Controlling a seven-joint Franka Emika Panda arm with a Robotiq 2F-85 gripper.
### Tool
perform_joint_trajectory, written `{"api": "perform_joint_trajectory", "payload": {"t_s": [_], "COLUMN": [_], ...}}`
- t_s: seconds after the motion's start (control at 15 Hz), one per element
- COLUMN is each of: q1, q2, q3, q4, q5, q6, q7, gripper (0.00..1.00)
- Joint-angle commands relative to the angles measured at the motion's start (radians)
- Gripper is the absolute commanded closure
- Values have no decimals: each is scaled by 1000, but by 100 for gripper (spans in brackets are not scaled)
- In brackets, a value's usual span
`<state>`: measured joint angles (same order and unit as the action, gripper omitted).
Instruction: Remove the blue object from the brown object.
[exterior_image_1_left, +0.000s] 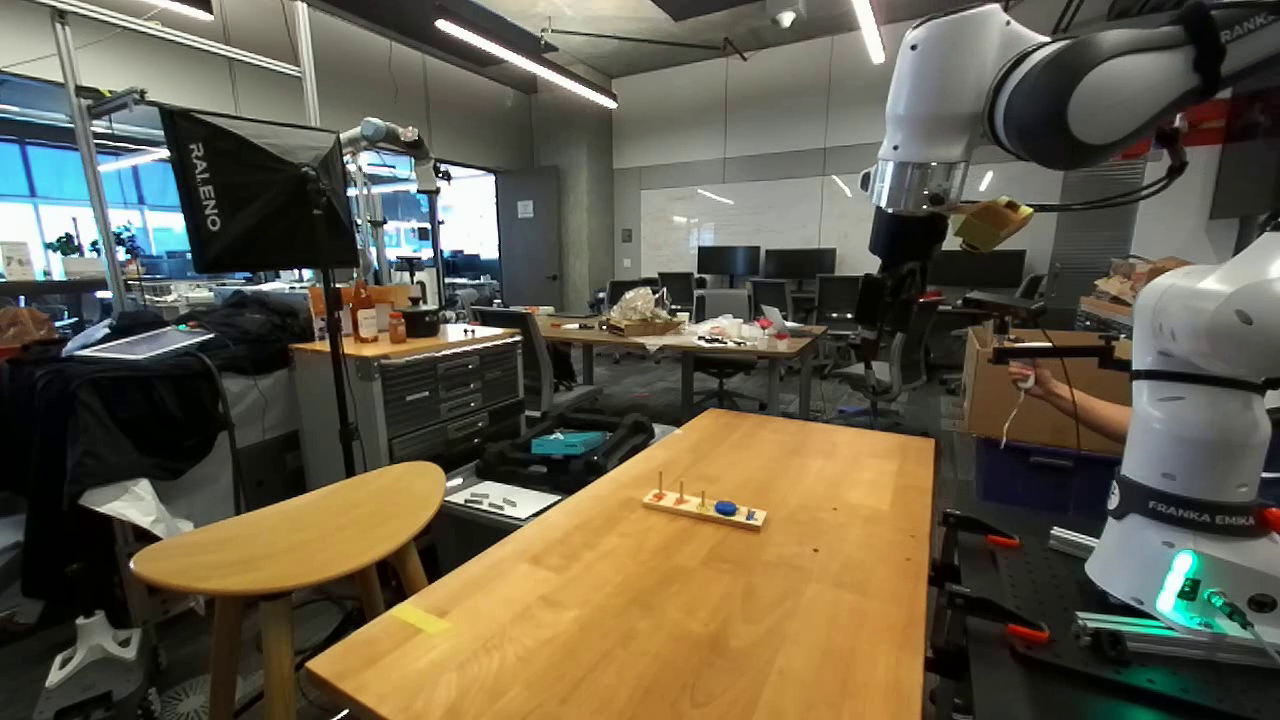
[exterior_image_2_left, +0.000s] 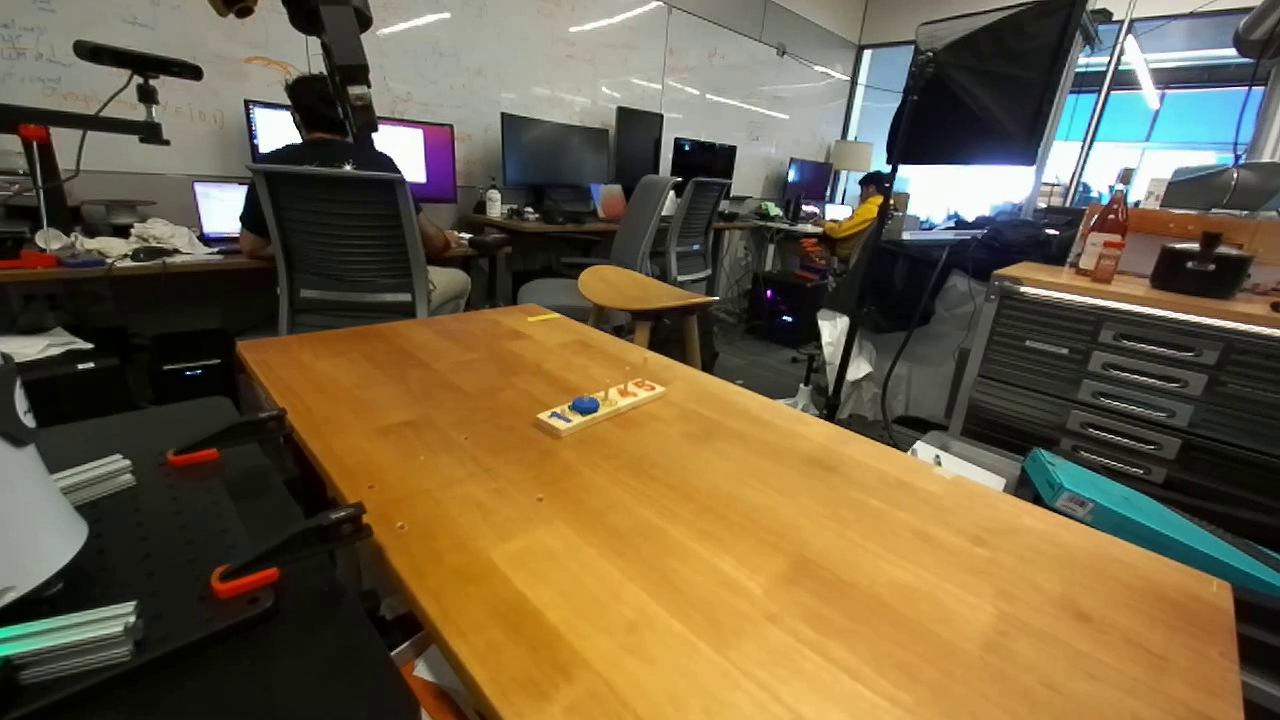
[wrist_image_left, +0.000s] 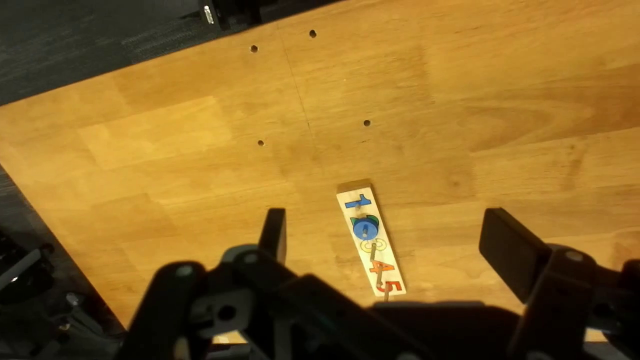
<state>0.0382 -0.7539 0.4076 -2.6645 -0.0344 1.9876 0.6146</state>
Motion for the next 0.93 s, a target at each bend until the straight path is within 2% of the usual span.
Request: {"api": "perform_joint_trajectory", "payload": {"t_s": [0.0, 0.2, 0.33, 0.4, 0.47, 0.53, 0.67, 0.87], "q1": [-22, -44, -59, -75, -79, -66, -74, -73], "q2": [152, 274, 369, 407, 427, 338, 402, 426], "q3": [-139, -250, -296, -305, -307, -303, -315, -314], "q4": [145, 273, 359, 392, 418, 315, 365, 385], "q5": [33, 68, 77, 60, 70, 46, 45, 45], "q6": [-54, -98, -136, -144, -205, -117, -154, -165], "q7": [-104, -189, -220, -207, -164, -188, -184, -176], "gripper": [0, 0, 0, 0, 0, 0, 0, 0]}}
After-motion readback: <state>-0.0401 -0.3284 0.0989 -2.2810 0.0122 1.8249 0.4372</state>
